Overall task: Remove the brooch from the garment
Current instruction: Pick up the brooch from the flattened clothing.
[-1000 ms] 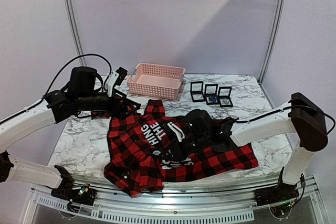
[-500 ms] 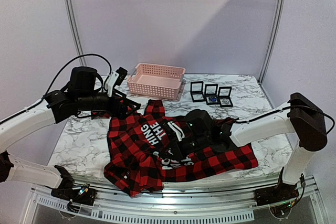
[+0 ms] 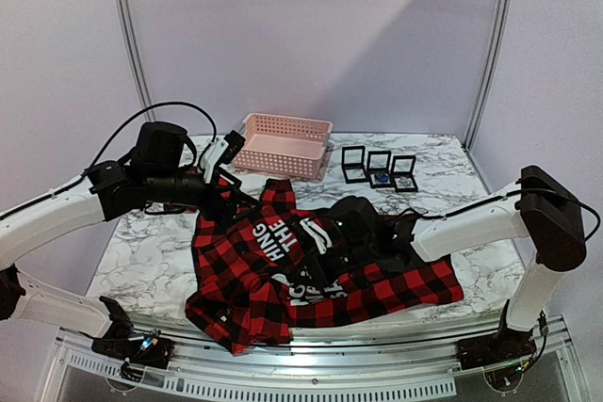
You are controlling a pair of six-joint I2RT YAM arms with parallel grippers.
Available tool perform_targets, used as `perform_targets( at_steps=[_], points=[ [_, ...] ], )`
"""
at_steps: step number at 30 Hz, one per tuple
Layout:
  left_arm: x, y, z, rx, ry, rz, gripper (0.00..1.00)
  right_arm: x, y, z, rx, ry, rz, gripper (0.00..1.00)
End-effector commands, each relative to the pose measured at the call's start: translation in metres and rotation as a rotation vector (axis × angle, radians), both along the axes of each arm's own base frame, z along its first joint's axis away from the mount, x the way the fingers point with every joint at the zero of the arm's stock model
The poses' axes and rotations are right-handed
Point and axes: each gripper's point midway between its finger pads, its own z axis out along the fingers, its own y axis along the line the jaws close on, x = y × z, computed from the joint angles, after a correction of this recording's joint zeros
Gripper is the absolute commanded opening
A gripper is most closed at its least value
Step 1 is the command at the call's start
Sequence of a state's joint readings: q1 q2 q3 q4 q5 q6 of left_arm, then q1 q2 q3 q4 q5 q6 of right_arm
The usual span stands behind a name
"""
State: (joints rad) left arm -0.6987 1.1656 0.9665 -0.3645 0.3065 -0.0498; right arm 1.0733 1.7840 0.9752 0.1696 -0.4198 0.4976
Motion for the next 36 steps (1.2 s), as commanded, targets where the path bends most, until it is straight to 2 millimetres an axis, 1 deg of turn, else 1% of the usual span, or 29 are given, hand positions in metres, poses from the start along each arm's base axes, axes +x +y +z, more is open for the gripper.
perform_targets(
  at_steps=[1,4,7,10,19,22,25,27,31,36],
  points=[
    [-0.005,-0.003,0.003,0.017,-0.007,-0.024,0.96,-0.006,-0.002,-0.004,-0.02,-0.002,0.01,0.13],
    [-0.005,-0.003,0.002,0.018,-0.006,-0.026,0.97,-0.011,0.001,-0.001,-0.007,-0.002,0.014,0.17],
    [-0.004,-0.003,0.002,0.021,-0.006,-0.022,0.97,-0.014,0.004,0.0,0.005,0.0,0.016,0.18],
    [-0.004,-0.003,0.001,0.025,-0.005,-0.022,0.97,-0.014,0.005,-0.004,0.0,0.01,0.013,0.19],
    [-0.006,-0.006,-0.001,0.026,0.004,-0.034,0.97,-0.014,0.005,-0.02,-0.028,0.021,0.014,0.15],
    [-0.007,-0.007,-0.003,0.027,0.008,-0.039,0.97,-0.013,0.006,-0.022,-0.029,0.021,0.015,0.11],
    [-0.007,-0.008,-0.004,0.029,0.01,-0.045,0.97,-0.013,0.008,-0.016,-0.015,0.013,0.018,0.03],
    [-0.01,-0.01,-0.006,0.033,0.016,-0.06,0.97,-0.011,0.008,-0.011,-0.017,0.003,0.017,0.0],
    [-0.022,-0.021,-0.018,0.062,0.05,-0.117,0.97,-0.009,0.003,0.003,-0.033,-0.037,0.015,0.0],
    [-0.039,-0.036,-0.028,0.069,0.096,-0.2,0.96,-0.008,-0.013,0.016,-0.099,-0.1,0.017,0.0]
  ],
)
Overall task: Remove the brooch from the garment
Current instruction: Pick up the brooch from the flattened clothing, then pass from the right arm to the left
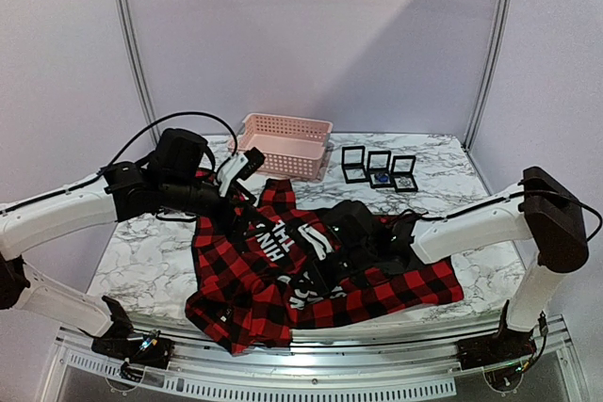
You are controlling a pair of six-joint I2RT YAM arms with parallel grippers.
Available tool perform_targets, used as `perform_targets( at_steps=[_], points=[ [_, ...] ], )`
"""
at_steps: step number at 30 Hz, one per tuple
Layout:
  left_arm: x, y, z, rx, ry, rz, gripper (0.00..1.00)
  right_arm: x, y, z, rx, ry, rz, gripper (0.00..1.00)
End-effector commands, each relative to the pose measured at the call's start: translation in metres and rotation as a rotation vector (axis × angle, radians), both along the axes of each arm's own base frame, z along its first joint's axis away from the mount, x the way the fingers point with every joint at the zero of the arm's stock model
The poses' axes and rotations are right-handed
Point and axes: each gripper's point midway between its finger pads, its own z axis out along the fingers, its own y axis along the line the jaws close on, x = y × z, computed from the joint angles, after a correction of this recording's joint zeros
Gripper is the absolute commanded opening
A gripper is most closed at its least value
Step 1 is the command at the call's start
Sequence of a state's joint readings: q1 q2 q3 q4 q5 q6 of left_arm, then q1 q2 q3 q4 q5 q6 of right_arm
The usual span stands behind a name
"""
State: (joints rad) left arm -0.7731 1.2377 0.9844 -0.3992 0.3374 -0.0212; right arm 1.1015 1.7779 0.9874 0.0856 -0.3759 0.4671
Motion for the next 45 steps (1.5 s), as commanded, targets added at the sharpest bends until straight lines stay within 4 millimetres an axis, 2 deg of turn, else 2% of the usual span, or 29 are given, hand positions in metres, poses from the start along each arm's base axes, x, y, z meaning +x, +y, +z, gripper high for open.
perform_targets(
  at_steps=[1,7,10,12,15,17,26,32,35,39,42,45],
  points=[
    [-0.021,-0.013,-0.006,0.007,0.054,-0.101,0.96,0.001,-0.013,0.031,-0.032,-0.089,0.007,0.0],
    [-0.044,-0.028,-0.022,0.033,0.137,-0.211,0.94,0.002,-0.02,0.049,-0.016,-0.113,0.009,0.0],
    [-0.053,-0.034,-0.031,0.054,0.157,-0.249,0.89,0.002,-0.019,0.053,-0.002,-0.121,0.012,0.0],
    [-0.06,-0.037,-0.035,0.063,0.184,-0.278,0.79,0.002,-0.019,0.058,0.009,-0.123,0.016,0.0],
    [-0.067,-0.041,-0.04,0.083,0.208,-0.309,0.57,0.003,-0.02,0.061,0.008,-0.132,0.016,0.0],
    [-0.069,-0.042,-0.044,0.1,0.212,-0.314,0.51,0.004,-0.021,0.062,0.001,-0.136,0.014,0.0],
    [-0.067,-0.044,-0.064,0.167,0.226,-0.288,0.46,0.005,-0.021,0.073,0.02,-0.15,0.022,0.0],
    [-0.069,-0.048,-0.067,0.158,0.264,-0.297,0.44,0.004,-0.022,0.078,0.039,-0.154,0.017,0.0],
    [-0.07,-0.05,-0.065,0.139,0.279,-0.306,0.41,0.003,-0.023,0.081,0.051,-0.154,0.014,0.0],
    [-0.061,-0.048,-0.057,0.084,0.306,-0.281,0.4,0.002,-0.027,0.085,0.068,-0.152,0.004,0.0],
    [-0.051,-0.046,-0.044,0.015,0.305,-0.26,0.42,0.0,-0.029,0.085,0.074,-0.143,-0.004,0.0],
    [-0.049,-0.043,-0.049,0.037,0.296,-0.245,0.46,0.0,-0.03,0.09,0.09,-0.143,-0.012,0.0]
  ],
)
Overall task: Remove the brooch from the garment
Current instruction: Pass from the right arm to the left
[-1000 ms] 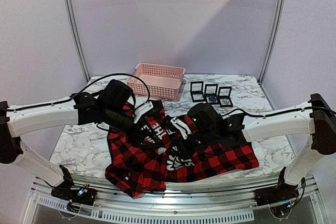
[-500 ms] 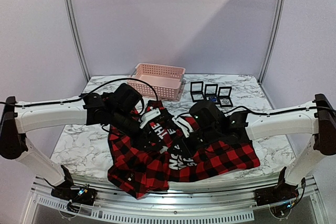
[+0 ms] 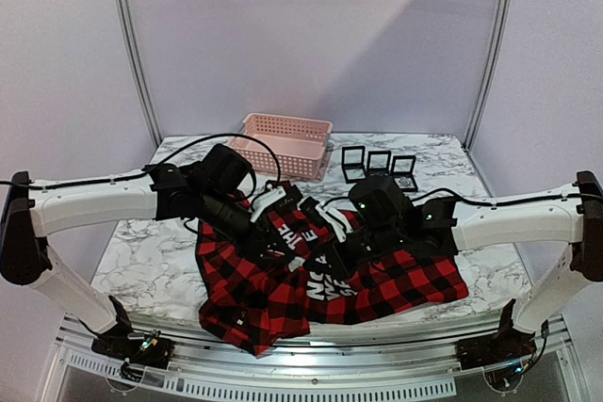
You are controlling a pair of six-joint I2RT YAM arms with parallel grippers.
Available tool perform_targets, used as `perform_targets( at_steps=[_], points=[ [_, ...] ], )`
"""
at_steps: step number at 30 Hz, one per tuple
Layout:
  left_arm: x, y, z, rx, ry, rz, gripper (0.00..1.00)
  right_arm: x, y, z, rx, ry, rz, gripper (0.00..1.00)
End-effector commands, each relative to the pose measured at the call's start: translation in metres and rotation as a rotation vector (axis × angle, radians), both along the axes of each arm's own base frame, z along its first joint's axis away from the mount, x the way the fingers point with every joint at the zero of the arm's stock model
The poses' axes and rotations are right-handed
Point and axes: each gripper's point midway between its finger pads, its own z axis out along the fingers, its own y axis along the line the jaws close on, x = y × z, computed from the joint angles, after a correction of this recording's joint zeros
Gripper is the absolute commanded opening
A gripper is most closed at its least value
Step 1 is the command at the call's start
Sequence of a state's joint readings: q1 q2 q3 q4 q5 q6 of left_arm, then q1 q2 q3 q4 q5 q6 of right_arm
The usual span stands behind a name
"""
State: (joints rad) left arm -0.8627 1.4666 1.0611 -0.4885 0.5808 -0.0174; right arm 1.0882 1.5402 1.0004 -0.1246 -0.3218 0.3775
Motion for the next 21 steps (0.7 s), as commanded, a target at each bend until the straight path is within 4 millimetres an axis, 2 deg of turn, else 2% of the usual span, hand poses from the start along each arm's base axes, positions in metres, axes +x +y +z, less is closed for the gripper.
perform_targets(
  at_steps=[1,9,21],
  points=[
    [0.003,0.003,0.001,-0.014,0.019,0.018,0.46,-0.002,0.0,0.023,0.078,-0.022,-0.006,0.0],
    [-0.008,-0.004,-0.002,-0.04,0.075,-0.035,0.48,-0.003,0.0,0.024,0.087,-0.019,-0.003,0.0],
    [-0.011,-0.007,-0.009,-0.019,0.089,-0.05,0.34,-0.007,0.004,0.031,0.116,-0.015,0.025,0.0]
  ],
)
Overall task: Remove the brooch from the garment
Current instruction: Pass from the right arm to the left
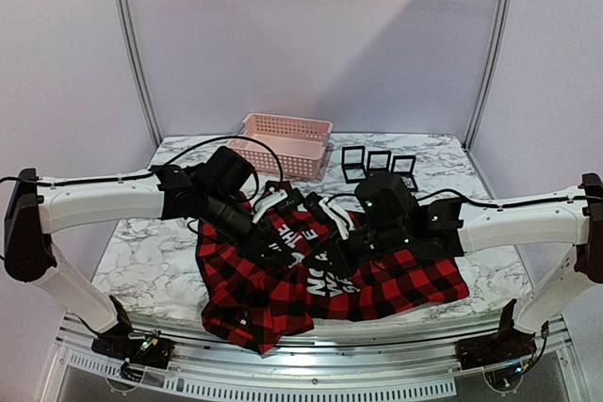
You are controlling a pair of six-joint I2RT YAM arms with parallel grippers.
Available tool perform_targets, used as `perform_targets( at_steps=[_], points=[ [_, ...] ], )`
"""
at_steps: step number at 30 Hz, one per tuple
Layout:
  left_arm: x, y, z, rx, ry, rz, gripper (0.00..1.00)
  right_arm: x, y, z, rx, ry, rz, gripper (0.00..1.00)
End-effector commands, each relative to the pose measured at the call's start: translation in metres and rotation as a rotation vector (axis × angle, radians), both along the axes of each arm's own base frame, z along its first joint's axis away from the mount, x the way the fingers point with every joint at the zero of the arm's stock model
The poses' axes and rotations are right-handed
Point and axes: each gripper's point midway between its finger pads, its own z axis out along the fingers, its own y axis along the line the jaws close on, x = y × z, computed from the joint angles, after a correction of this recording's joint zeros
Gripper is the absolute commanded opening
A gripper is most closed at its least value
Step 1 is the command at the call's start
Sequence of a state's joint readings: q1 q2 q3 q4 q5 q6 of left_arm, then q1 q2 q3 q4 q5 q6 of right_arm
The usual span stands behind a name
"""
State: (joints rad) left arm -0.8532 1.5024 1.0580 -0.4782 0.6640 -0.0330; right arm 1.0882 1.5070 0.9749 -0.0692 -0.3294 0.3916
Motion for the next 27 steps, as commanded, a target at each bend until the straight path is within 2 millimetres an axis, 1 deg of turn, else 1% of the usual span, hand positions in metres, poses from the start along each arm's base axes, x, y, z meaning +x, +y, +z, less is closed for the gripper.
perform_targets(
  at_steps=[1,3,9,14,16,17,19,21,24,26,27],
  points=[
    [-0.005,-0.003,-0.004,-0.001,0.012,-0.022,0.33,-0.006,0.004,0.017,0.058,-0.001,0.031,0.0],
    [-0.007,-0.004,-0.005,-0.002,0.024,-0.029,0.31,-0.007,0.004,0.018,0.062,0.002,0.038,0.0],
    [-0.012,-0.007,-0.004,-0.015,0.045,-0.052,0.19,-0.007,0.005,0.015,0.059,0.008,0.039,0.0],
    [-0.017,-0.008,-0.001,-0.034,0.06,-0.074,0.13,-0.006,0.005,0.019,0.072,-0.003,0.034,0.0],
    [-0.019,-0.009,0.0,-0.038,0.063,-0.081,0.07,-0.006,0.004,0.018,0.069,-0.005,0.032,0.0],
    [-0.019,-0.009,0.001,-0.042,0.063,-0.084,0.01,-0.005,0.004,0.018,0.067,-0.005,0.028,0.0],
    [-0.021,-0.009,0.001,-0.046,0.063,-0.09,0.0,-0.002,0.003,0.016,0.059,-0.011,0.009,0.0],
    [-0.02,-0.009,0.002,-0.048,0.056,-0.088,0.0,0.003,0.0,0.014,0.056,-0.018,-0.028,0.07],
    [-0.017,-0.008,0.005,-0.054,0.03,-0.072,0.0,0.006,-0.006,0.023,0.098,-0.04,-0.066,0.27],
    [-0.014,-0.008,0.009,-0.065,0.006,-0.055,0.0,0.005,-0.009,0.024,0.104,-0.034,-0.076,0.36],
    [-0.013,-0.008,0.011,-0.071,-0.006,-0.045,0.0,0.004,-0.01,0.023,0.102,-0.024,-0.075,0.38]
  ],
)
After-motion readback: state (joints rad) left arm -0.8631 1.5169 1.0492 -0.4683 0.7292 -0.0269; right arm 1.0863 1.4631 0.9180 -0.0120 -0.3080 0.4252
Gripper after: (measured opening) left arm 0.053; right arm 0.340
